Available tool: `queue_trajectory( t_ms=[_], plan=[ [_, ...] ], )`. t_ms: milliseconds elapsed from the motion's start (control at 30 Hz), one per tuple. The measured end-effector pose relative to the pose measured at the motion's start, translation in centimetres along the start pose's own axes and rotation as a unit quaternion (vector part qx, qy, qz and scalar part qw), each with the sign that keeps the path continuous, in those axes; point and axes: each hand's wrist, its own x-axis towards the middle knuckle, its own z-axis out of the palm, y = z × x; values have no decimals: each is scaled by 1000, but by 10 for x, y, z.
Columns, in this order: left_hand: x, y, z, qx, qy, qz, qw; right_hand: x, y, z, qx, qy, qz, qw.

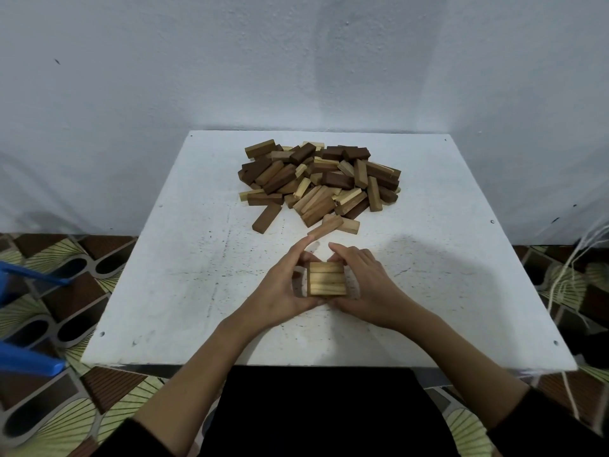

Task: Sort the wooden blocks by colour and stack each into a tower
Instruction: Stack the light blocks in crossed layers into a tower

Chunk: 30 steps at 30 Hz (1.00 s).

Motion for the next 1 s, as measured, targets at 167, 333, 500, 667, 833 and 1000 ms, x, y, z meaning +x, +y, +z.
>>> queue_trajectory(
  t_ms=[167,333,500,667,833,1000],
  plan=[
    [-1,-1,0,4,7,0,1000,0,-3,0,-9,-2,-1,1000],
    [-1,-3,1,-1,13,-3,1000,0,-2,1,-12,-2,4,1000],
    [-6,-10,5,9,20,-25,999,-3,2,9,7,18,27,999],
    [-20,-12,15,173,33,-24,984,-16,2,23,-17,34,60,997],
    [-22,-11,26,269,17,-44,962,-23,-4,33,-76,42,83,993],
    [-22,-8,34,283,15,-64,957,-23,-6,38,-92,45,94,990]
  ],
)
